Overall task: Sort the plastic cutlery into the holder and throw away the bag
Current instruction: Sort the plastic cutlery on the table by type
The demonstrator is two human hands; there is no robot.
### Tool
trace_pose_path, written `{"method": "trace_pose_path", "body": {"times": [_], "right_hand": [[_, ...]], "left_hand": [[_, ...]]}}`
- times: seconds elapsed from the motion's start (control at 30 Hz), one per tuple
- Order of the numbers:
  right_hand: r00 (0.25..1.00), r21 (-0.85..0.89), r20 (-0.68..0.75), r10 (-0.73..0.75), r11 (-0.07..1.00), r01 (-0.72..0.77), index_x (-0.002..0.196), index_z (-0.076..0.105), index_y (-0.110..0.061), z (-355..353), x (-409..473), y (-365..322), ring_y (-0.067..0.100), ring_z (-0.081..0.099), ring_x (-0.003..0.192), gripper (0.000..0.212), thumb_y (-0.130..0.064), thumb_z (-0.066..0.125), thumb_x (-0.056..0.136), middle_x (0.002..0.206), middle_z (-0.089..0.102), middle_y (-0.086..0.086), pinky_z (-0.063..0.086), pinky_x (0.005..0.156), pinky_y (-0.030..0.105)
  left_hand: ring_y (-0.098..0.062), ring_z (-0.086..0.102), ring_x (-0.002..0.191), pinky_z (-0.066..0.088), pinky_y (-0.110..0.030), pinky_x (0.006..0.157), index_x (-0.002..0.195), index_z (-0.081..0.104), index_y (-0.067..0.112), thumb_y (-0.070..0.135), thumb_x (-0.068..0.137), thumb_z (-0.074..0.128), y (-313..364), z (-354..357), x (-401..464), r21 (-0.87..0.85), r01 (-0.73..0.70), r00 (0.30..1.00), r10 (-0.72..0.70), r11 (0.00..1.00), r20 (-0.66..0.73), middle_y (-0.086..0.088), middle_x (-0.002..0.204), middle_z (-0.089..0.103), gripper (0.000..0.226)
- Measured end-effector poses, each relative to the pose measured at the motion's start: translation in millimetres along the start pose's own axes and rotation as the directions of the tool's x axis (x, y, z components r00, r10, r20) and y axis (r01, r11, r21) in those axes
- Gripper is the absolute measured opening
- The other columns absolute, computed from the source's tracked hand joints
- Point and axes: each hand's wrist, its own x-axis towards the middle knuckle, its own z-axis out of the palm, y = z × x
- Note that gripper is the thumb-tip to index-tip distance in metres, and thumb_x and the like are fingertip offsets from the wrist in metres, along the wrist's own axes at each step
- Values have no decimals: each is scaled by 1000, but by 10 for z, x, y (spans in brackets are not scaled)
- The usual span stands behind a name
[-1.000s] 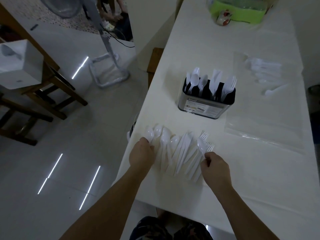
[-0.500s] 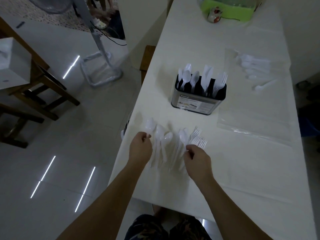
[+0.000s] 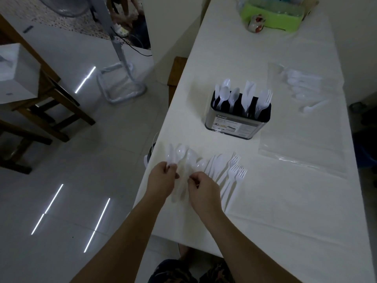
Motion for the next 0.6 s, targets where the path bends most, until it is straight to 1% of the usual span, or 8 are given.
{"method": "trace_pose_path", "body": {"times": [0.1,0.17,0.23,0.3,0.33,0.43,0.53,0.6], "right_hand": [[997,-206,-54,47,977,-58,99,64,-21,7,35,28,12,63,77,15,-32,56,95,86,64,-6,50,67,24],[995,-300,-52,88,949,-100,105,64,-18,20,71,28,16,64,81,22,-36,55,95,92,66,-2,52,70,27],[994,-364,-40,106,924,-113,106,65,-17,55,103,30,16,66,81,25,-37,54,96,93,68,-1,55,72,29],[992,-408,-24,121,905,-120,104,66,-17,81,126,33,16,67,79,23,-35,53,96,91,68,-2,57,71,29],[991,-425,-15,130,897,-124,103,66,-17,88,139,38,16,67,79,21,-32,53,96,91,68,-1,56,70,29],[989,-456,5,149,881,-131,101,65,-15,101,175,61,18,67,81,19,-27,51,96,92,69,0,53,68,28],[983,-444,6,181,882,-160,98,67,-16,99,192,84,20,68,78,20,-28,51,95,88,70,1,57,69,30],[980,-428,8,200,886,-177,96,67,-15,83,201,87,21,68,77,23,-31,50,94,86,70,1,55,67,29]], "left_hand": [[-22,66,67,49,-30,57,92,56,8,30,100,44,-23,-62,71,59,-10,999,12,998,-36,-8,77,64,26],[-23,64,69,49,-30,57,92,53,8,31,100,43,-34,-73,115,177,-38,997,49,983,-61,-4,77,59,25],[-16,55,71,41,-26,58,96,51,9,30,96,52,-43,-68,154,298,-62,994,84,952,-62,3,79,54,21],[-14,51,77,39,-25,69,102,52,10,29,92,60,-63,-37,197,370,-75,994,101,926,-51,4,87,53,23],[-15,51,79,39,-26,71,100,53,10,28,91,62,-77,-19,215,394,-83,993,109,915,-44,4,87,53,22],[-17,53,77,40,-28,70,85,51,14,25,90,60,-102,36,256,432,-83,994,104,898,-25,7,74,51,15],[-17,54,73,40,-29,66,80,50,16,24,90,57,-126,64,300,475,-72,995,95,877,-26,8,68,48,15],[-16,52,69,39,-28,64,76,48,16,22,89,56,-116,63,314,497,-72,995,100,864,-29,8,66,47,16]]}}
